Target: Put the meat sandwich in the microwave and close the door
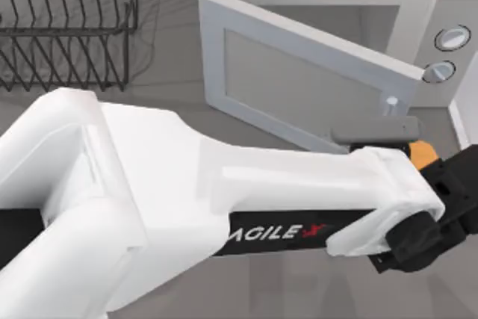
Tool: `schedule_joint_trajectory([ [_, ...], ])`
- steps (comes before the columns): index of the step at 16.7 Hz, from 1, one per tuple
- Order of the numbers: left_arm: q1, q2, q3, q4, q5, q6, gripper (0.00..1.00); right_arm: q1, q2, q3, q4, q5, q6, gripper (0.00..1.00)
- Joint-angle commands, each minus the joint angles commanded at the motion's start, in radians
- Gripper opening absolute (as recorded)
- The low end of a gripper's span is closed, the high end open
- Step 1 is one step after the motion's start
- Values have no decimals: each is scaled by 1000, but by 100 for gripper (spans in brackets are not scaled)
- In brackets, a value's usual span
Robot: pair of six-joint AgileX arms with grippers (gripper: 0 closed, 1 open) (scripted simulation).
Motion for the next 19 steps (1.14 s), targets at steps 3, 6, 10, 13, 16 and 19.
schedule_joint_trajectory([
  [3, -19, 62, 90, -54, -7, -22, 0, 0, 0, 0, 0, 0, 0, 100],
  [6, -21, 69, 99, -60, -7, -24, 0, 0, 0, 0, 0, 0, 0, 100],
  [10, -2, 77, 114, -52, -2, -11, 0, 0, 0, 0, 0, 0, 0, 100],
  [13, 60, 137, 194, -29, 25, 60, 0, 0, 0, 0, 0, 0, 0, 100],
  [16, 135, 205, 289, 0, 61, 152, 0, 0, 0, 0, 0, 0, 0, 100],
  [19, 171, 235, 333, 15, 77, 196, 0, 0, 0, 0, 0, 0, 0, 100],
])
